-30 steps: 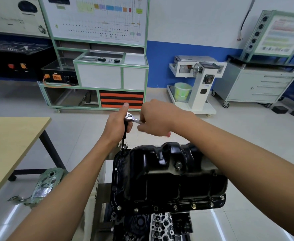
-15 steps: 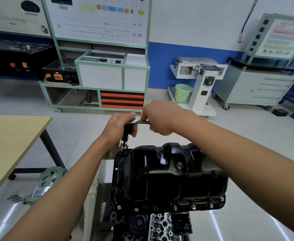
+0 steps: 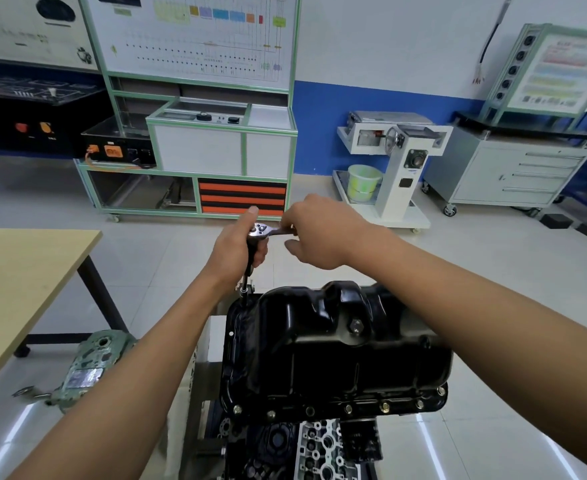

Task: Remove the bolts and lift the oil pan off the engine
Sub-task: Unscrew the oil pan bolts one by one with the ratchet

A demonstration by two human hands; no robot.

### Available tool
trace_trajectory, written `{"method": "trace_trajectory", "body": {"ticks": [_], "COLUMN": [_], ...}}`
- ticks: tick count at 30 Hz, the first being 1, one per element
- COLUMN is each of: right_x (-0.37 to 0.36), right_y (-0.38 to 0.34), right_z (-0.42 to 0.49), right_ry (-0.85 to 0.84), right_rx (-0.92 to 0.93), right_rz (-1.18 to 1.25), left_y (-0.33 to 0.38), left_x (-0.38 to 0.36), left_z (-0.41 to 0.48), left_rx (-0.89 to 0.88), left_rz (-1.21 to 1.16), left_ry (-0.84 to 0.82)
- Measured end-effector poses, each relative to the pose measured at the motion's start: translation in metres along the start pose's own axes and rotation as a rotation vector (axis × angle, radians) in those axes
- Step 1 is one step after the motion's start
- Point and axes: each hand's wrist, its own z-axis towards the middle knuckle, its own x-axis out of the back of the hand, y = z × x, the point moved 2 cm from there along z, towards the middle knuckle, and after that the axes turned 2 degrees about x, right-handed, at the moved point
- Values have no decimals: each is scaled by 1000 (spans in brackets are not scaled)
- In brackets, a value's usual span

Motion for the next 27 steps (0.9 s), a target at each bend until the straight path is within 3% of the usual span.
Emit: {"method": "trace_trajectory", "body": {"ticks": [3, 10, 13, 17, 20, 27], "right_x": [8, 5, 11, 15, 9, -16], "right_y": [-10, -25, -17, -5, -6, -8], "right_z": [-6, -11, -10, 1, 8, 12], "right_ry": [-55, -274, -328, -203, 3, 11], "right_rx": [-6, -4, 27, 25, -19, 179], "right_rz": [110, 502, 427, 116, -100, 140], "left_y": [-1, -1, 2, 3, 2, -3], "left_x": [-1, -4, 3, 5, 4, 2], "left_z": [3, 0, -1, -6, -8, -11], "left_rx": [-26, -104, -127, -165, -175, -120], "left_rz": [36, 29, 70, 65, 91, 69], "left_ry": [74, 76, 21, -40, -87, -225]}}
